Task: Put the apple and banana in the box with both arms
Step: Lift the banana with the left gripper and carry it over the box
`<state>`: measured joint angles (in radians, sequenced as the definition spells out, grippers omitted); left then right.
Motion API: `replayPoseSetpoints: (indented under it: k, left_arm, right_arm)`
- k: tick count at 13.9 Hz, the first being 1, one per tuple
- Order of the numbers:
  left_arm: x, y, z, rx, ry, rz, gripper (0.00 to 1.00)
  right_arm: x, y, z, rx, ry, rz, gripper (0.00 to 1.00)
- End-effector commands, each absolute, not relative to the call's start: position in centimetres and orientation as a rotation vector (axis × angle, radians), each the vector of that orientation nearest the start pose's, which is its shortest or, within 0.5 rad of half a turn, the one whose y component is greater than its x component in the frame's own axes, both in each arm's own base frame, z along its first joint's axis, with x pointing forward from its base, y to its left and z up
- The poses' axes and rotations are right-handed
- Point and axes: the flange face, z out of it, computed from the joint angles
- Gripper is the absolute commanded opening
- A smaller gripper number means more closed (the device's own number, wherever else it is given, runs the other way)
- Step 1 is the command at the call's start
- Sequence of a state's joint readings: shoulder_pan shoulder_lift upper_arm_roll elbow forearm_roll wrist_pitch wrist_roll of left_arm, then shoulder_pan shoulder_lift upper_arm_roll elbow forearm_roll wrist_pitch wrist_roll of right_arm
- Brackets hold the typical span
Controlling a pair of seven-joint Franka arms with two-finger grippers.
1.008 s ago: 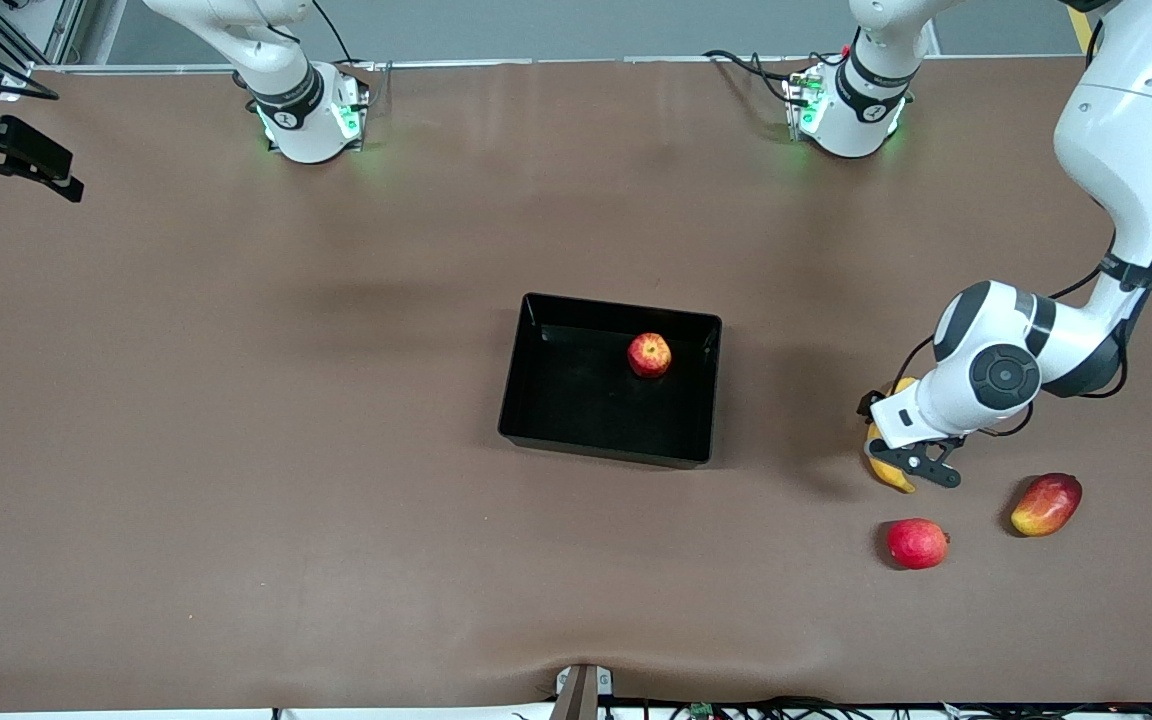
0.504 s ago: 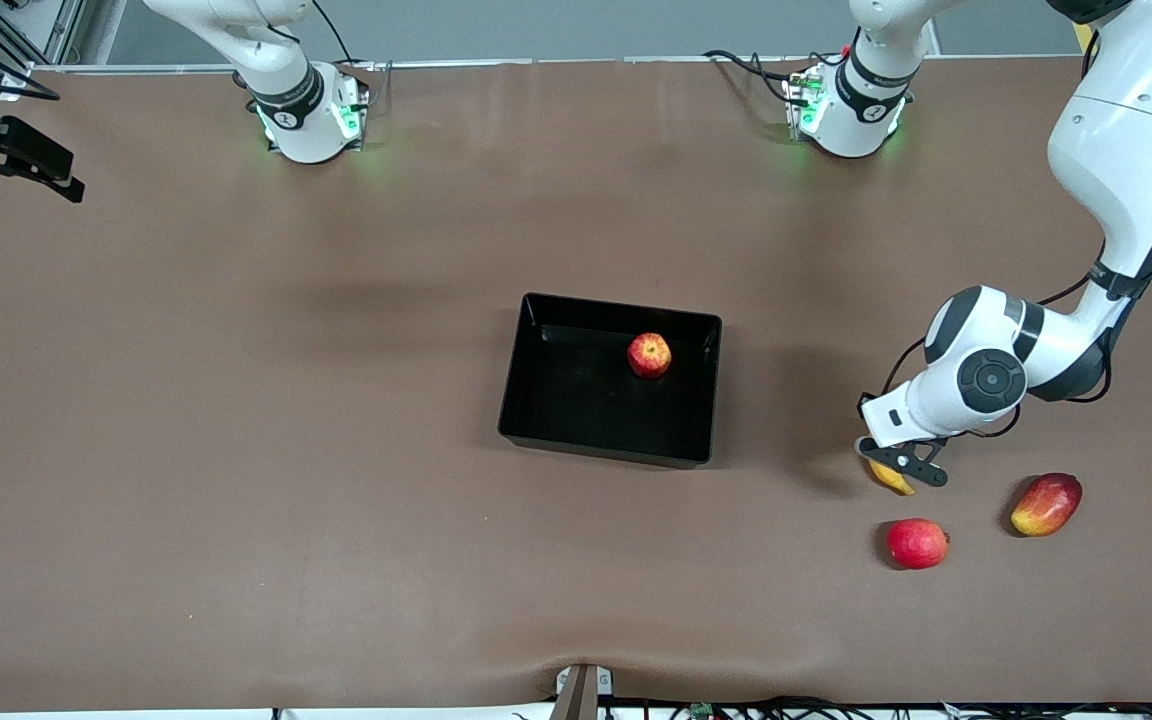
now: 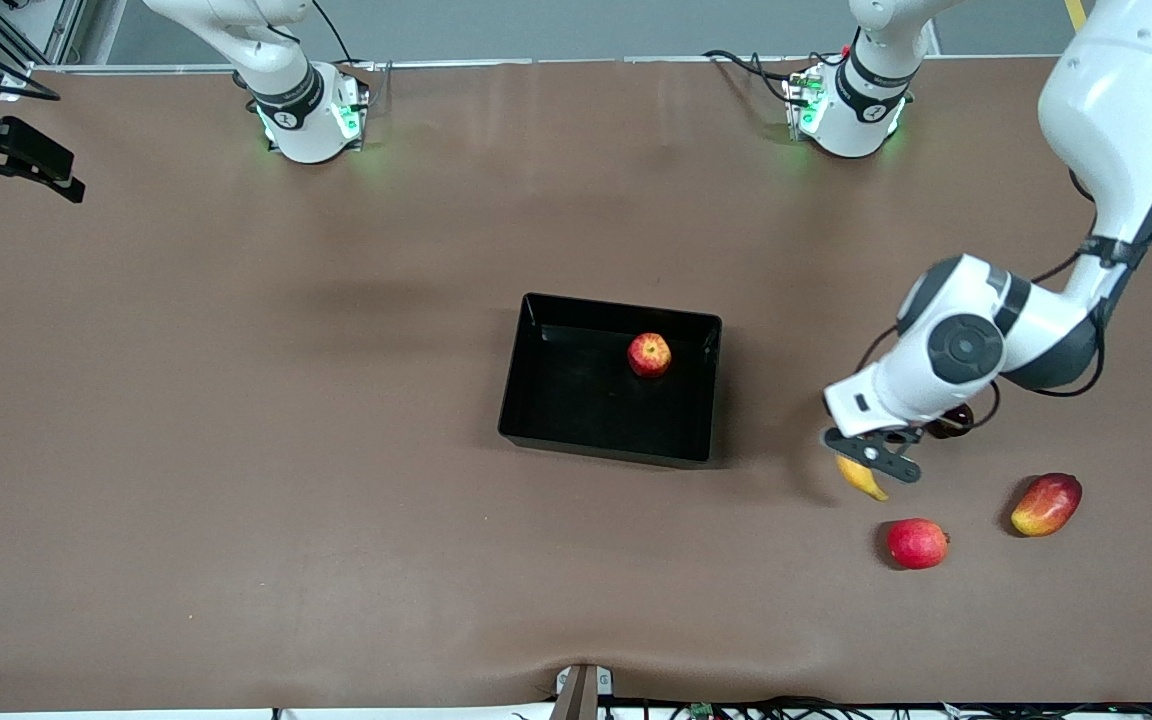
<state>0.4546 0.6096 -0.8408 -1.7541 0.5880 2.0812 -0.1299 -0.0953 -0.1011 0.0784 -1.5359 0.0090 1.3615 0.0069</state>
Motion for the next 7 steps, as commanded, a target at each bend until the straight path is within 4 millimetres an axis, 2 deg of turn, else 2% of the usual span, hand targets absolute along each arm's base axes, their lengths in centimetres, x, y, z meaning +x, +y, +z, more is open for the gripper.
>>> replayPoseSetpoints:
  k: [1, 2, 5, 7]
  left_arm:
    - [61.9, -21.4, 34.6, -3.016, 0.687, 0.014, 0.0]
    - [61.4, -23.7, 35.1, -3.022, 0.664, -0.007, 0.0]
    - [59.1, -33.0, 36.6, -3.04, 0.736, -0.073, 0.0]
    - [57.8, -38.3, 36.9, -3.06, 0.673, -0.108, 0.0]
  right_arm:
    - [49.7, -0.3, 67.7, -3.132, 0.035, 0.104, 1.0]
    - [49.7, -0.5, 67.7, -3.128, 0.039, 0.104, 1.0]
    - [49.7, -0.5, 67.7, -3.128, 0.039, 0.104, 1.0]
    - [49.7, -0.5, 67.8, -3.128, 0.034, 0.101, 1.0]
